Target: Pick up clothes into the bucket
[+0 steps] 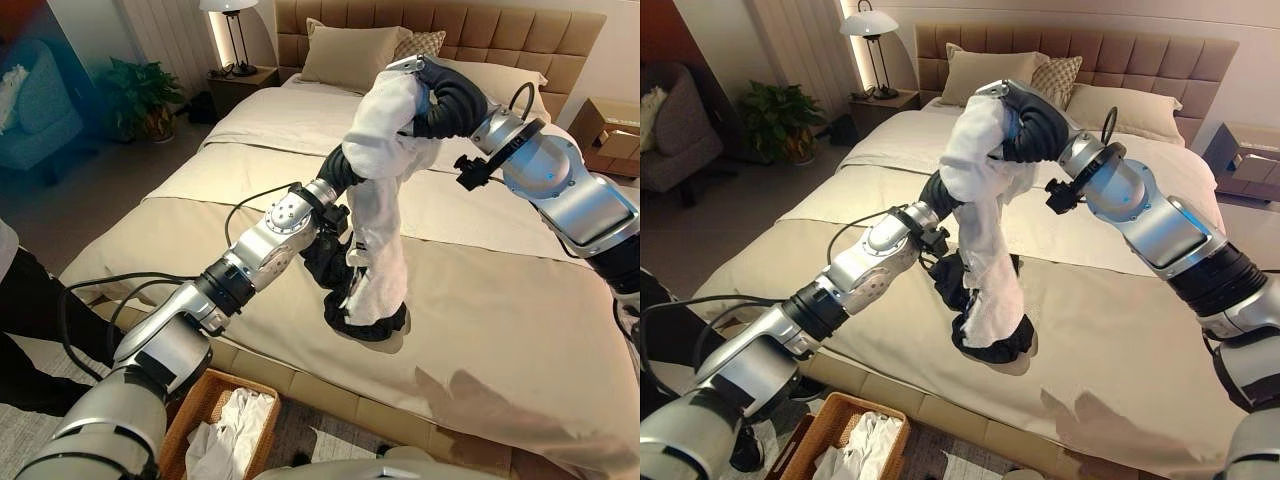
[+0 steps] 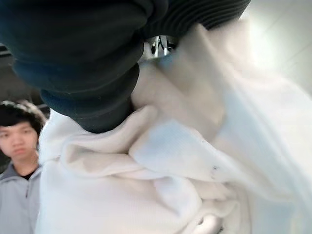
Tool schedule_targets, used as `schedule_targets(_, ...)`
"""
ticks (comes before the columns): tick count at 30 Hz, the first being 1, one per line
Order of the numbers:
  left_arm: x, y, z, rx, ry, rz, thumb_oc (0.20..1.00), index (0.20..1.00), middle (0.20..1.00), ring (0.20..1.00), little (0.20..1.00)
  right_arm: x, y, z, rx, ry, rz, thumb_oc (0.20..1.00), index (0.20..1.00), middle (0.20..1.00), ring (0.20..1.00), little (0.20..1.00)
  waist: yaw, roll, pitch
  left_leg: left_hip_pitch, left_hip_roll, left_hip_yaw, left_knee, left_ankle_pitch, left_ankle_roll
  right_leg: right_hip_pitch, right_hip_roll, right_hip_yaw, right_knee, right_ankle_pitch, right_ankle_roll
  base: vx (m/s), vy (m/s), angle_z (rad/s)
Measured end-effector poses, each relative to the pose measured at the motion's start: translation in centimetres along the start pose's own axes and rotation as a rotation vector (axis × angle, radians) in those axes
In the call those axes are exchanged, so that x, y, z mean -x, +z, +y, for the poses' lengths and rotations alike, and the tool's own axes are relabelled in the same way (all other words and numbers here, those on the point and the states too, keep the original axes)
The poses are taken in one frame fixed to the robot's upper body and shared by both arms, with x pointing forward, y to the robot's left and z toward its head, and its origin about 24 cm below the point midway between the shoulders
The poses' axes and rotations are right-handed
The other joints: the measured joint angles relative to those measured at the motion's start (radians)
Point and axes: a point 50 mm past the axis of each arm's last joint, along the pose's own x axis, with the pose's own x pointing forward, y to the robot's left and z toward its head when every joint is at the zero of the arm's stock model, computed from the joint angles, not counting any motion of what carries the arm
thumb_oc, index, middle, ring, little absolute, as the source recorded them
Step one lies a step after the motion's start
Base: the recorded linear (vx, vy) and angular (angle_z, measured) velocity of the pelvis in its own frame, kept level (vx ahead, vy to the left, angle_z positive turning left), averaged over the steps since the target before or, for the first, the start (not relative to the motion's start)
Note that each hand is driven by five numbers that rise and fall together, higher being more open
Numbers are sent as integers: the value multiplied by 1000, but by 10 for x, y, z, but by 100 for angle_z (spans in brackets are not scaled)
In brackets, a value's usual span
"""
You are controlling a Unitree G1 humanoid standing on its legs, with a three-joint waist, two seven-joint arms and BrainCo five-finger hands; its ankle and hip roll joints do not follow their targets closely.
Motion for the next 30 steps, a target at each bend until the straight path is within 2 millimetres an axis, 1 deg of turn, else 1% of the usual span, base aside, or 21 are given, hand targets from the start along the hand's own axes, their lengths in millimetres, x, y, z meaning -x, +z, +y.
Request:
schedule_targets(3, 0, -1, 0, 1, 1, 2, 200, 200, 200, 200, 200, -1, 0, 1, -36, -28, -6, 1000, 1000, 1000, 1000, 1000, -1, 0, 0, 0, 0, 0, 0, 0, 0, 0, 0, 0, 0, 0, 0, 0, 0, 0)
schedule_targets(4, 1, -1, 0, 5, 2, 2, 200, 200, 200, 200, 200, 2, -2, 1, -86, -62, -5, 1000, 1000, 1000, 1000, 1000, 1, 0, 0, 0, 0, -1, 0, 0, 0, 0, 1, 0, 1, 0, 0, 0, 0, 0)
schedule_targets(5, 6, -2, -1, 44, 21, -17, 200, 200, 200, 200, 200, 11, -6, 2, -199, -138, -13, 1000, 1000, 1000, 1000, 1000, 4, -1, -2, 0, 1, -1, 0, 0, 0, -1, 1, -1, 2, 0, 0, 0, 0, 0)
schedule_targets(7, 13, -5, 1, 88, 55, -33, 200, 200, 200, 200, 200, 21, -10, 6, -305, -210, -19, 1000, 1000, 1000, 1000, 1000, 5, 4, -3, -2, -1, -2, -1, 0, 0, -2, 0, -1, 1, -1, -1, 0, 0, 0)
schedule_targets(10, 38, -14, 13, 185, 166, -48, 200, 200, 200, 200, 200, 56, -34, 15, -523, -408, 47, 1000, 1000, 1000, 1000, 1000, 6, 8, -7, -2, 0, -5, -2, -2, -2, -1, -2, -6, 0, -4, -3, 3, 0, 1)
schedule_targets(12, 56, -17, 27, 169, 257, -51, 200, 200, 200, 200, 200, 81, -55, 25, -610, -494, 154, 1000, 1000, 1000, 1000, 1000, 11, 17, -7, -7, -1, -7, -3, -3, -3, -1, -4, -9, -1, -4, -3, 0, 13, 3)
schedule_targets(13, 62, -16, 31, 147, 277, -57, 200, 200, 200, 200, 200, 89, -61, 28, -645, -523, 177, 1000, 1000, 1000, 1000, 1000, 12, 17, -7, -6, -1, -8, -3, -3, -3, 1, -4, -11, -1, -4, -3, -13, 26, 4)
schedule_targets(15, 93, -11, 49, 49, 384, -86, 200, 200, 200, 200, 200, 128, -86, 51, -786, -660, 314, 1000, 1000, 1000, 1000, 1000, 17, 15, -7, -7, 1, -13, -3, -4, -5, 1, -3, -14, -2, -8, -6, -18, 23, 7)
schedule_targets(16, 111, -12, 62, 7, 470, -89, 200, 200, 200, 200, 200, 156, -102, 70, -839, -697, 449, 1000, 1000, 1000, 1000, 1000, 19, 19, -6, -11, 0, -20, -3, -4, -5, 1, -3, -19, -1, -10, -5, -24, 18, 13)
schedule_targets(17, 121, -12, 68, -7, 514, -88, 200, 200, 200, 200, 200, 171, -109, 82, -869, -718, 517, 1000, 1000, 1000, 1000, 1000, 20, 22, -6, -17, -1, -26, -1, -4, -5, -2, -2, -24, 0, -12, -3, -59, 33, 18)
schedule_targets(18, 144, -9, 79, -45, 601, -101, 200, 200, 200, 200, 200, 198, -117, 101, -925, -793, 623, 1000, 1000, 1000, 1000, 1000, 18, 22, -3, -20, -1, -31, -3, -4, -5, -6, -5, -29, -1, -15, -7, -72, 14, 16)
schedule_targets(19, 164, -10, 88, -67, 686, -99, 200, 200, 200, 200, 200, 224, -123, 121, -958, -834, 735, 1000, 1000, 1000, 1000, 1000, 26, 26, 1, -28, -2, -35, -2, -4, -5, -6, -5, -38, -1, -16, -7, -84, 14, 13)
schedule_targets(20, 176, -10, 92, -86, 725, -98, 200, 200, 200, 200, 200, 239, -126, 134, -972, -856, 805, 1000, 1000, 1000, 1000, 1000, 29, 26, 4, -35, -2, -38, 0, -4, -5, -14, -4, -40, 2, -18, -4, -149, 2, 9)
schedule_targets(22, 201, -8, 95, -122, 795, -97, 200, 200, 200, 200, 200, 301, -132, 182, -981, -869, 1132, 1000, 1000, 1000, 1000, 1000, 64, 25, 37, -86, -6, -57, 24, -5, -7, -58, -8, -52, 34, -28, -3, -212, -7, 25)
schedule_targets(23, 208, -5, 95, -145, 813, -105, 200, 200, 200, 200, 200, 322, -131, 199, -973, -872, 1251, 1000, 1000, 1000, 1000, 1000, 71, 24, 59, -123, -9, -68, 42, -5, -7, -88, -12, -65, 52, -30, -3, -188, -12, 36)
schedule_targets(24, 212, -4, 95, -152, 826, -108, 200, 200, 200, 200, 200, 330, -129, 207, -979, -878, 1306, 1000, 1000, 1000, 1000, 1000, 73, 24, 79, -139, -11, -75, 51, -3, -7, -99, -14, -69, 59, -30, -4, -182, -1, 43)
schedule_targets(25, 222, -3, 97, -162, 861, -107, 200, 200, 200, 200, 200, 338, -126, 222, -979, -858, 1380, 1000, 1000, 1000, 1000, 1000, 78, 22, 111, -181, -15, -95, 80, -2, -6, -126, -20, -90, 75, -31, -4, -112, 2, 35)
schedule_targets(27, 230, -2, 100, -174, 894, -103, 200, 200, 200, 200, 200, 340, -124, 230, -976, -833, 1411, 1000, 1000, 1000, 1000, 1000, 87, 14, 152, -207, -20, -113, 105, -3, -7, -145, -29, -101, 102, -42, -6, -131, 17, 30)
schedule_targets(28, 231, -1, 100, -178, 903, -105, 200, 200, 200, 200, 200, 342, -122, 233, -971, -824, 1426, 1000, 1000, 1000, 1000, 1000, 103, 10, 162, -218, -22, -117, 113, -3, -7, -155, -27, -107, 114, -46, -4, -218, 26, 34)
schedule_targets(29, 233, 3, 101, -209, 906, -115, 200, 200, 200, 200, 200, 341, -123, 235, -951, -794, 1429, 1000, 1000, 1000, 1000, 1000, 100, 1, 182, -246, -31, -137, 145, -7, -12, -180, -40, -124, 161, -68, -8, -210, 12, 64)
schedule_targets(30, 233, 3, 100, -236, 902, -112, 200, 200, 200, 200, 200, 349, -123, 240, -920, -753, 1485, 1000, 1000, 1000, 1000, 1000, 104, -7, 213, -297, -47, -173, 190, -12, -19, -218, -57, -152, 230, -99, -16, -209, 14, 80)
